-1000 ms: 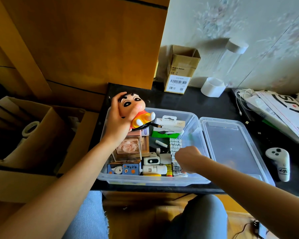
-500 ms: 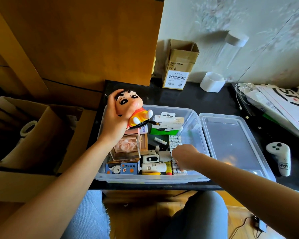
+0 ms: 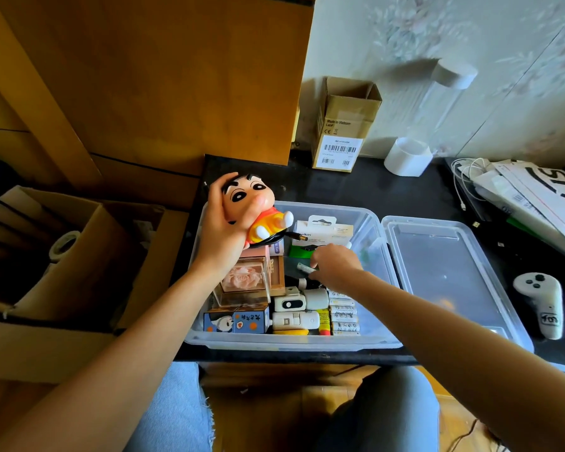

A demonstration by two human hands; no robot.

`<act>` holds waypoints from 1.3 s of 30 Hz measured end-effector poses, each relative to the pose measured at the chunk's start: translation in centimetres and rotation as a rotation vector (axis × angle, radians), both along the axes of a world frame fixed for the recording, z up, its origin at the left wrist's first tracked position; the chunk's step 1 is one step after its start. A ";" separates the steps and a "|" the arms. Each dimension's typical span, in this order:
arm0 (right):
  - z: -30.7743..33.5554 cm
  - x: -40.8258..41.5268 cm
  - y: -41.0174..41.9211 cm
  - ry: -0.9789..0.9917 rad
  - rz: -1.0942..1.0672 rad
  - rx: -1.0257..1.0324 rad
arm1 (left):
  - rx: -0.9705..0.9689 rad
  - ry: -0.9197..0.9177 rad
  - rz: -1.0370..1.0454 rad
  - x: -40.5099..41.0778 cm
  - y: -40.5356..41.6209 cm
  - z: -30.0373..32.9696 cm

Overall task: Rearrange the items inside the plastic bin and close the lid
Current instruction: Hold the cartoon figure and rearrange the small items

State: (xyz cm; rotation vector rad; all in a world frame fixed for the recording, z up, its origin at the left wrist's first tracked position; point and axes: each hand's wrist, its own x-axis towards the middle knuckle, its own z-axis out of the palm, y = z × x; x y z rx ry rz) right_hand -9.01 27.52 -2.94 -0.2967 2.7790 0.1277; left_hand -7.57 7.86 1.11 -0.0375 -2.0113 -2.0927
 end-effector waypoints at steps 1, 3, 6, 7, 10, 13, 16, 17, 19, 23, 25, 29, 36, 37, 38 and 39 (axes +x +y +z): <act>-0.3 -0.3 -0.1 0.007 0.002 0.006 | 0.000 0.001 -0.002 0.0 0.0 0.0; -0.7 -0.6 -0.4 0.030 0.021 0.037 | -0.001 0.000 -0.004 0.1 0.1 0.1; -0.9 -0.7 -0.4 0.029 0.068 0.078 | 0.004 -0.001 -0.005 0.1 0.1 0.2; -0.8 -0.7 -0.4 0.028 0.088 0.085 | 0.002 -0.001 -0.005 0.1 0.1 0.3; -0.1 -0.8 -0.1 0.052 0.110 0.100 | 0.000 -0.008 0.001 0.2 0.0 0.3; 1.0 -0.8 1.0 0.109 0.108 0.207 | -0.014 -0.013 0.005 0.1 0.0 0.2; 1.6 -0.6 2.5 0.144 0.097 0.351 | -0.015 -0.020 -0.002 0.2 0.0 0.1; 1.5 -0.5 2.7 0.141 0.089 0.368 | -0.013 -0.021 -0.004 0.3 0.0 0.2; 1.1 -0.7 2.5 0.130 0.069 0.366 | 0.003 -0.020 -0.006 0.4 0.1 0.5; 0.7 -1.1 2.1 0.126 0.037 0.365 | 0.016 -0.023 -0.009 0.6 0.1 0.7; 0.6 -1.1 2.0 0.130 0.029 0.349 | 0.017 -0.021 -0.013 0.6 0.0 0.8; 0.6 -1.0 2.0 0.150 0.034 0.308 | 0.012 -0.021 -0.017 0.6 0.0 0.7; 1.2 -0.5 1.8 0.128 0.071 0.201 | 0.020 -0.016 -0.019 0.6 0.0 0.8; 1.3 -0.4 1.5 0.095 0.083 0.164 | 0.020 -0.014 -0.017 0.6 0.1 0.8; 1.3 -0.3 1.1 0.050 0.077 0.118 | 0.020 -0.013 -0.015 0.6 0.1 0.8; 1.4 0.0 0.8 -0.012 0.054 0.061 | 0.021 -0.014 -0.013 0.6 0.1 0.8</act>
